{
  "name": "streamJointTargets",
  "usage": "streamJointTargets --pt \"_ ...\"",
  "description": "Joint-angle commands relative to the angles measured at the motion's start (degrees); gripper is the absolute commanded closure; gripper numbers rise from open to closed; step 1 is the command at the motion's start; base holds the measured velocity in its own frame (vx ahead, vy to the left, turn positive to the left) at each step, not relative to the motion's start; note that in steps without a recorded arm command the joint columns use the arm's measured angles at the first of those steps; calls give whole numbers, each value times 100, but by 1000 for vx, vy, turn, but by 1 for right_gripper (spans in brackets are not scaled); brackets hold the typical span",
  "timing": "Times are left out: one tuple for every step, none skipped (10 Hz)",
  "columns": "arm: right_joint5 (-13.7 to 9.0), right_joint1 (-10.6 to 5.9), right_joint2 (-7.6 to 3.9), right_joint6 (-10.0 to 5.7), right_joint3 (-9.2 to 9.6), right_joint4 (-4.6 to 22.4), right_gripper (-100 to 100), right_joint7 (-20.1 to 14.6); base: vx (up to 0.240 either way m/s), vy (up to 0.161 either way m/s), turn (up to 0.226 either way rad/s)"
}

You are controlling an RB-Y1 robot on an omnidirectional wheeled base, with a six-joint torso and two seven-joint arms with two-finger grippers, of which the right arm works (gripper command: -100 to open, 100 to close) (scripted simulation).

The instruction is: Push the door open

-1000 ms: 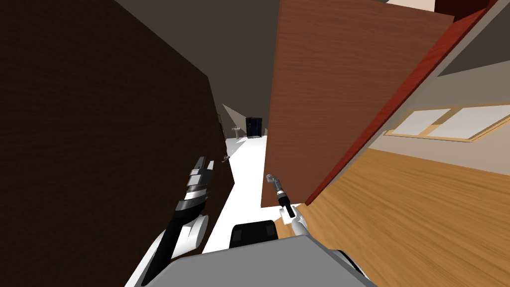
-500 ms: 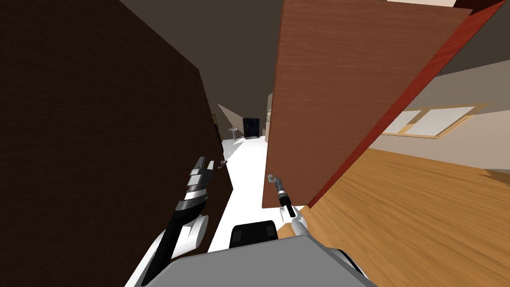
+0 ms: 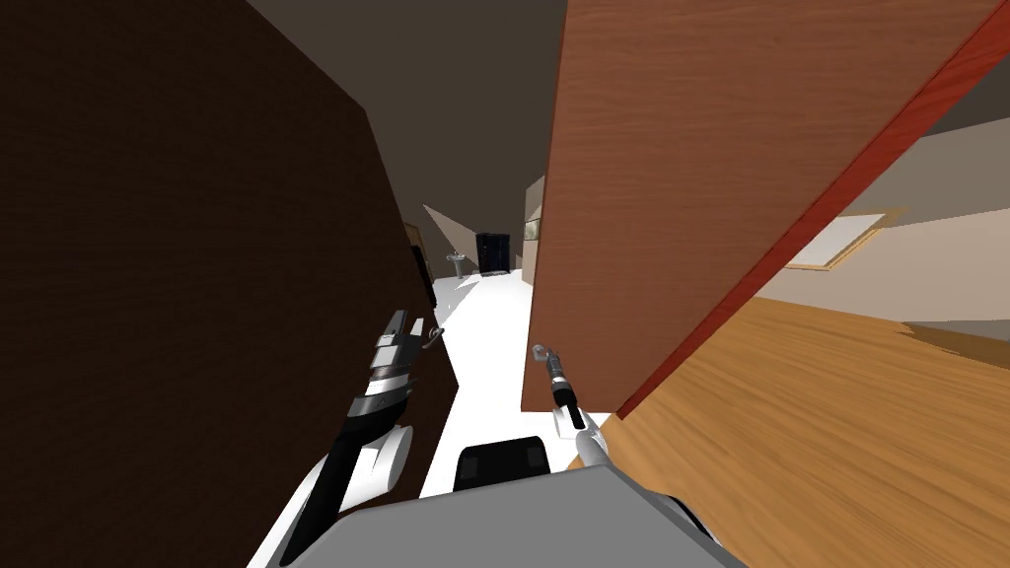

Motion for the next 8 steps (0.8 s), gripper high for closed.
streamJointTargets --pt "-45 -31 57 -13 -69 -17 100 69 185 56 -68" --pt "-66 -35 86 -8 -103 -14 100 100 167 44 -54" --pt "-83 -38 112 -5 -131 -11 100 126 156 37 -45" --pt "-98 -41 137 -1 -155 -9 100 148 146 47 -40" --pt "-97 -13 82 3 -163 -2 100 128 64 14 -28" --pt "-144 -18 -12 5 -258 -28 100 187 123 -2 -38" --pt "-164 -19 -42 4 -297 -34 100 214 210 35 -38" --pt "-195 -21 -87 2 -362 -43 100 259 201 30 -47"
